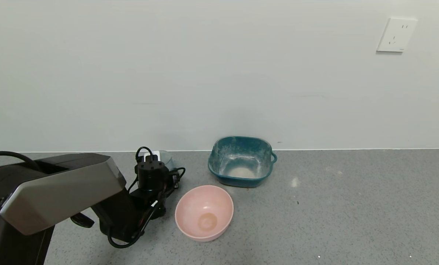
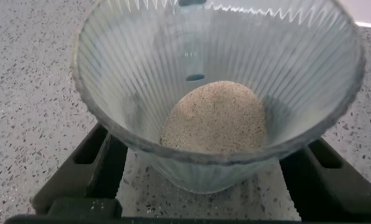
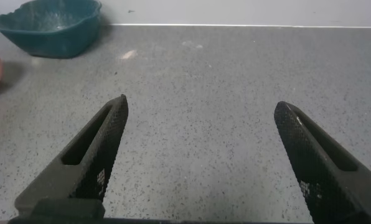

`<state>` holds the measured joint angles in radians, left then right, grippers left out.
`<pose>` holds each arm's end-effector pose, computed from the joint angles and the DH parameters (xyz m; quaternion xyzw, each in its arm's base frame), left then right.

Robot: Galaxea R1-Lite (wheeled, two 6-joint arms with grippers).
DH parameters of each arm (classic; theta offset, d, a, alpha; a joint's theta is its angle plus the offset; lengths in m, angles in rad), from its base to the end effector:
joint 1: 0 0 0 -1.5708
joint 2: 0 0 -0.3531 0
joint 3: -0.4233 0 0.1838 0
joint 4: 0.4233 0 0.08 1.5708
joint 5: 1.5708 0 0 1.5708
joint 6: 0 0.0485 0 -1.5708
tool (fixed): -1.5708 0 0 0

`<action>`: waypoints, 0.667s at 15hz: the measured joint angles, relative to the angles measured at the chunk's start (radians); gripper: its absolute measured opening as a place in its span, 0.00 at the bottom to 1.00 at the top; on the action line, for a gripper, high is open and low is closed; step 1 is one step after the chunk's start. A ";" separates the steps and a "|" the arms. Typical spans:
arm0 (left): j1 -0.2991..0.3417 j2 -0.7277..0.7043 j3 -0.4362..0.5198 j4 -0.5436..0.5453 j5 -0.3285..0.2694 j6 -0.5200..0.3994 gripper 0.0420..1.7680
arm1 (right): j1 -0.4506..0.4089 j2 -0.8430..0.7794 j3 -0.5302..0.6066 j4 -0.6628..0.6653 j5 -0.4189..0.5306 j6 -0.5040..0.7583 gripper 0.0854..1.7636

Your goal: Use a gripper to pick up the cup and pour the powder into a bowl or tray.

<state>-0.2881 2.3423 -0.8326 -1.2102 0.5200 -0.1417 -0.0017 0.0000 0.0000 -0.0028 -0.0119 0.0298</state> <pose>0.4368 -0.1043 0.0544 -0.0110 0.1287 0.1238 0.9839 -0.0570 -0.0005 0.0759 0.0149 -0.0015 -0.0068 0.9999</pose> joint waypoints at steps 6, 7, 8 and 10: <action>-0.005 -0.073 0.064 0.020 -0.017 0.011 0.91 | 0.000 0.000 0.000 0.000 0.000 0.000 0.97; -0.006 -0.103 0.086 0.032 -0.024 0.015 0.92 | 0.000 0.000 0.000 0.000 0.000 0.000 0.97; -0.007 -0.146 0.109 0.057 -0.032 0.020 0.93 | 0.000 0.000 0.000 0.000 0.000 0.000 0.97; -0.010 -0.256 0.146 0.138 -0.045 0.025 0.94 | 0.000 0.000 0.000 0.000 0.000 0.000 0.97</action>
<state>-0.2977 2.0868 -0.6864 -1.0721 0.4753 -0.1168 -0.0017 0.0000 0.0000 -0.0032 -0.0123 0.0294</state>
